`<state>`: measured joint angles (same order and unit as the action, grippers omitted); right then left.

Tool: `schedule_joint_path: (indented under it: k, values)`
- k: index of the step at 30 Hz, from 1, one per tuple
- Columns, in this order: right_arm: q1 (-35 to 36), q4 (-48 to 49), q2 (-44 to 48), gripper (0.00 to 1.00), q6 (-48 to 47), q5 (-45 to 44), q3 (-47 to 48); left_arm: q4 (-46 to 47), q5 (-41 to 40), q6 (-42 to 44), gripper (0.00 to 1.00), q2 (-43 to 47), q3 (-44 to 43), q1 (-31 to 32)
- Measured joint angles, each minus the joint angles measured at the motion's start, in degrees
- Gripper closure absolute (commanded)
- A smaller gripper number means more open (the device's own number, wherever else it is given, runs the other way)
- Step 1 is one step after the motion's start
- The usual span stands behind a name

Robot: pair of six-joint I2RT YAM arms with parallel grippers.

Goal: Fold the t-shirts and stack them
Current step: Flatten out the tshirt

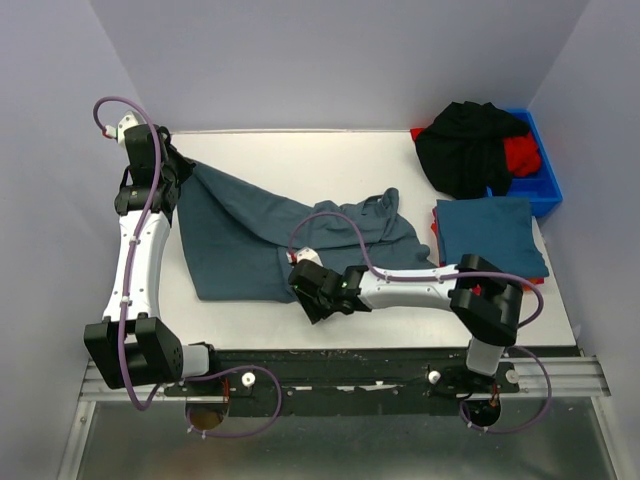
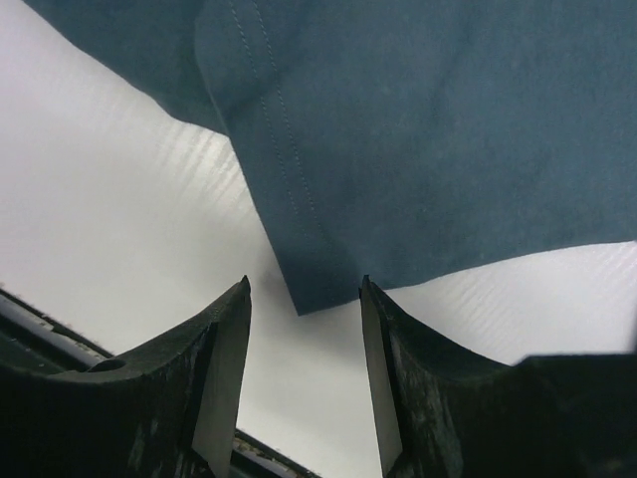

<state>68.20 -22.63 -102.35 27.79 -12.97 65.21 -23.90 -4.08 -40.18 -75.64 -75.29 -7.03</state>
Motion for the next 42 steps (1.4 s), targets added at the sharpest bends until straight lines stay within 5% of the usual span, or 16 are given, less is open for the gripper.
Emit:
schedule_joint_path:
  k: [5, 9, 20, 25, 33, 42]
  values:
    - [0.11, -1.01, -2.49, 0.59, -0.24, -0.85, 0.04, 0.31, 0.04, 0.00, 1.00, 0.02, 0.04, 0.00]
    - [0.15, -1.01, -2.60, 0.99, -0.63, -1.62, 0.07, 0.37, 0.07, 0.00, 1.00, 0.00, 0.11, 0.00]
    - [-1.03, -3.43, 2.21, 0.99, -2.86, -5.25, 0.28, 1.22, 0.24, -0.24, 1.00, -0.11, 0.87, 0.00]
    - [-10.78, -4.63, 10.67, 0.99, -6.54, -4.63, 4.11, 2.16, 0.42, -0.66, 1.00, -1.29, 1.88, 0.00]
    - [-34.73, -5.90, 11.58, 0.99, -9.66, 0.46, 23.45, 4.37, 0.72, -1.95, 1.00, -6.08, 2.34, 0.02]
    - [-50.47, -9.79, -6.78, 0.99, -9.92, 9.84, 60.59, 6.03, 0.70, -2.95, 1.00, -17.90, -3.52, 0.44]
